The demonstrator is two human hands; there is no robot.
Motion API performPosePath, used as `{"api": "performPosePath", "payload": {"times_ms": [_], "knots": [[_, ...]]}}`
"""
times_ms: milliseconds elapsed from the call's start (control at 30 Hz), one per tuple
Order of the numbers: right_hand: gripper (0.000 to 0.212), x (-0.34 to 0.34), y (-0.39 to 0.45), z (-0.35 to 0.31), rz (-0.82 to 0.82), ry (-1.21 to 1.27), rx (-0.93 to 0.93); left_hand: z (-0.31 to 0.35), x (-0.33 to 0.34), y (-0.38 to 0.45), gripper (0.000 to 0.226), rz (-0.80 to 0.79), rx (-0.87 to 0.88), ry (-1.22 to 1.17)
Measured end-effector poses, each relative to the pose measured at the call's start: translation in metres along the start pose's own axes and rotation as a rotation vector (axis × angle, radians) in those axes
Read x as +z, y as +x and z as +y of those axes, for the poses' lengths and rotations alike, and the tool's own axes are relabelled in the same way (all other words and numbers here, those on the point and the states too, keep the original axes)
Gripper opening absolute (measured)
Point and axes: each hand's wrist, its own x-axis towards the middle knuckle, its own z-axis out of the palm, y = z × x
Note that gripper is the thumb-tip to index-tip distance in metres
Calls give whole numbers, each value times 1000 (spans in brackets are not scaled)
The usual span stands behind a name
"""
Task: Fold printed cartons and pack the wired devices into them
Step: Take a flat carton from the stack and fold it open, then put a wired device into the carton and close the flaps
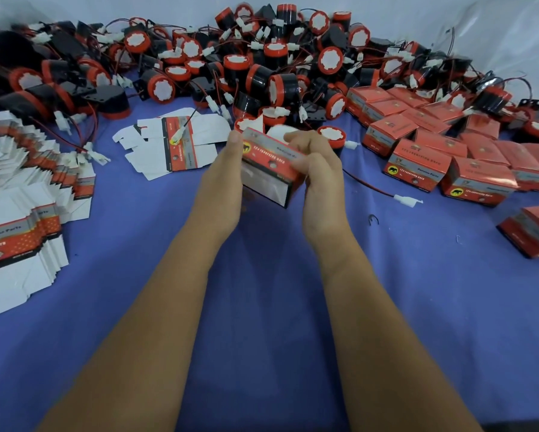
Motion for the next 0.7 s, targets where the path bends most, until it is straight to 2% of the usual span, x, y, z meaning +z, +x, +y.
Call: {"api": "performPosePath", "payload": {"times_ms": [33, 100, 167, 233, 300, 367, 400, 467, 567, 633, 700], "knots": [[12, 0, -2, -1, -5, 15, -26, 1, -2, 0, 65, -69, -26, -78], [25, 2, -6, -3, 1, -7, -87, 1, -6, 3, 46, -114, 46, -135], [42, 3, -7, -1, 81, -103, -128, -2, -10, 6, 27, -18, 118, -167], [40, -1, -1, 2, 254, -183, -104, -6, -13, 10, 16, 58, 125, -226], [30, -10, 13, 5, 434, -286, -29, -10, -14, 13, 36, 88, 140, -170], [25, -21, 29, 7, 490, -459, 83, -13, -16, 12, 57, 114, 216, -6], [28, -26, 37, 9, 472, -547, 121, -13, -17, 11, 60, 112, 275, 76], [46, -34, 49, 12, 396, -712, 147, -14, -22, 10, 58, 102, 375, 188], [73, -40, 65, 17, 256, -929, 168, -12, -27, 8, 57, 87, 412, 245], [75, -43, 74, 21, 152, -1029, 223, -10, -29, 6, 61, 69, 401, 205], [68, -45, 78, 25, 83, -1060, 283, -9, -31, 5, 64, 41, 391, 175]]}}
